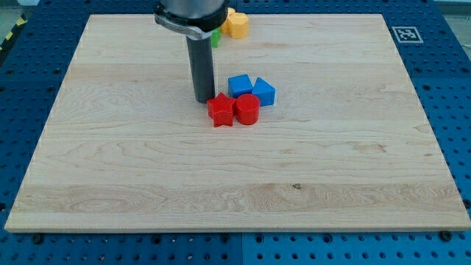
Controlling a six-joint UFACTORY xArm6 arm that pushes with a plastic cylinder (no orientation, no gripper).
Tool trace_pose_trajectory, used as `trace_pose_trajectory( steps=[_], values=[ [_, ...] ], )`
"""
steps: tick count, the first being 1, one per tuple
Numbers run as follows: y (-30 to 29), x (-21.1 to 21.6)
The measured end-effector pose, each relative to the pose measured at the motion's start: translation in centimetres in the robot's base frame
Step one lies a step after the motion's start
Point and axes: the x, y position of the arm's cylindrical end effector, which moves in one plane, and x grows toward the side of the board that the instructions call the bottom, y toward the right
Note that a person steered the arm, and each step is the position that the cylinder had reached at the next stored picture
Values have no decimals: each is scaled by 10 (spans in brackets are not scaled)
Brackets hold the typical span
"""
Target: Move the red star to the bottom left of the red circle
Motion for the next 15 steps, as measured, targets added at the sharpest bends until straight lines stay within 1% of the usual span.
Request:
trace_pose_trajectory(
  steps=[2,3,4,5,6,7,9,10,12,14,15],
  values=[
    [26,48],
    [34,63],
    [34,63],
    [29,72],
    [17,105],
    [51,115],
    [110,111],
    [113,107],
    [89,107],
    [63,95],
    [59,88]
  ],
)
